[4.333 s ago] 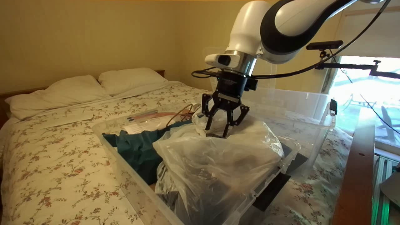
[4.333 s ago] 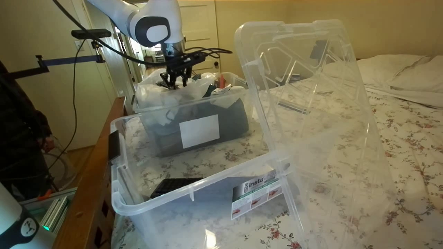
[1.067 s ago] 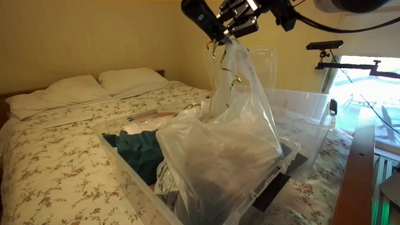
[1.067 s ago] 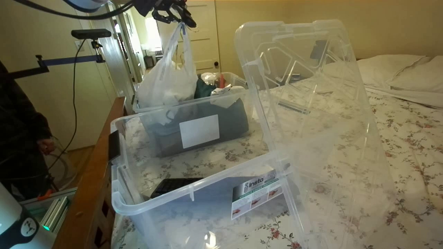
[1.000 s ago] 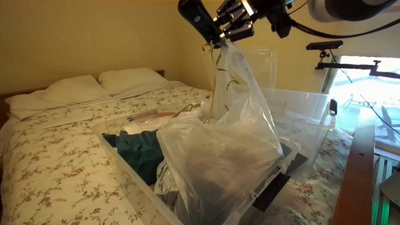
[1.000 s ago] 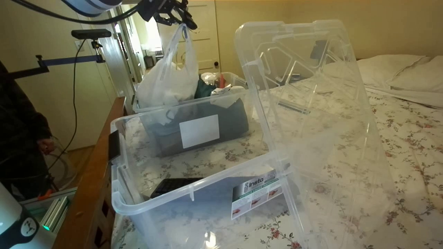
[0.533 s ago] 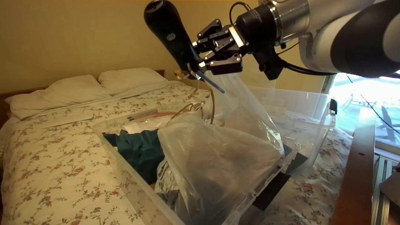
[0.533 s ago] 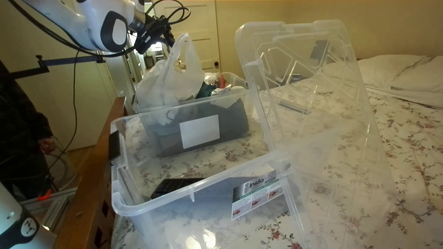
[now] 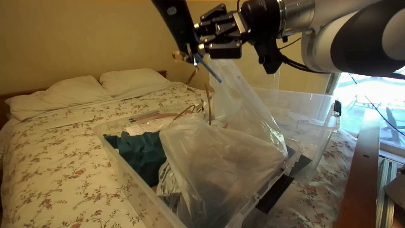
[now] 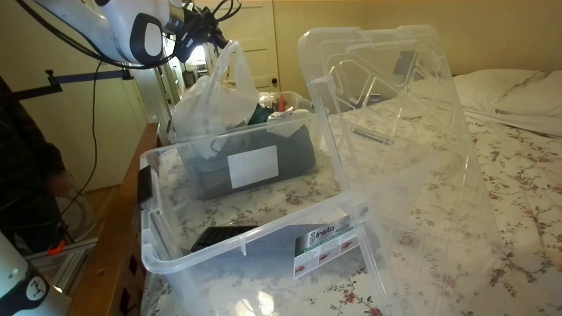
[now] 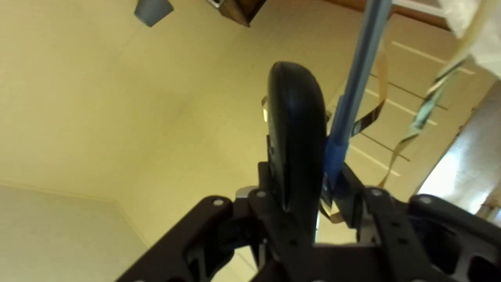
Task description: Take the black remote control out of the plastic bag and place it inside the clear container on the right.
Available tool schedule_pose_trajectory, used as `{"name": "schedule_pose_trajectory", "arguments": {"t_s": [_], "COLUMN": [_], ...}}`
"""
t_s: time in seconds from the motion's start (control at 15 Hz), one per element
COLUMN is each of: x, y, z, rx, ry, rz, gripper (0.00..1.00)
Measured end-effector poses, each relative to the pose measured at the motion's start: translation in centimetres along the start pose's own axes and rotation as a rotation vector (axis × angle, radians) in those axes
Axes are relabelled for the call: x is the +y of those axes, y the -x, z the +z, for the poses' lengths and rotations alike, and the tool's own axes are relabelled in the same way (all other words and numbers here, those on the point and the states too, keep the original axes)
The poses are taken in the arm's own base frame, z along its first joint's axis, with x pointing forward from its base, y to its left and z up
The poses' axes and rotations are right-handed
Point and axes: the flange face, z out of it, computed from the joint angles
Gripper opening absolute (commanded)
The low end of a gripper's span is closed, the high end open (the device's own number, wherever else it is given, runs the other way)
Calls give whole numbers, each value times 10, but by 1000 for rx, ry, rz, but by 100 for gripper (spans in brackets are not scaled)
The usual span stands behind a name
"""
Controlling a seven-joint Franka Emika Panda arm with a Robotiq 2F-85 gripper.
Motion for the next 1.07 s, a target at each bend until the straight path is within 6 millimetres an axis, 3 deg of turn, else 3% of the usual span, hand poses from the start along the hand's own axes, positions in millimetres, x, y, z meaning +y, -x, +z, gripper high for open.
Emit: {"name": "schedule_pose_trajectory", "arguments": {"t_s": [0.33,0.6,1.07], "x": [67,88,89], "y": [10,28,-29], "z": [-28,-52,-88], "rx": [-44,-135,-27], "ry": [207,370,547], "rz": [-50,-41,-66], "gripper": [16,16,16]}}
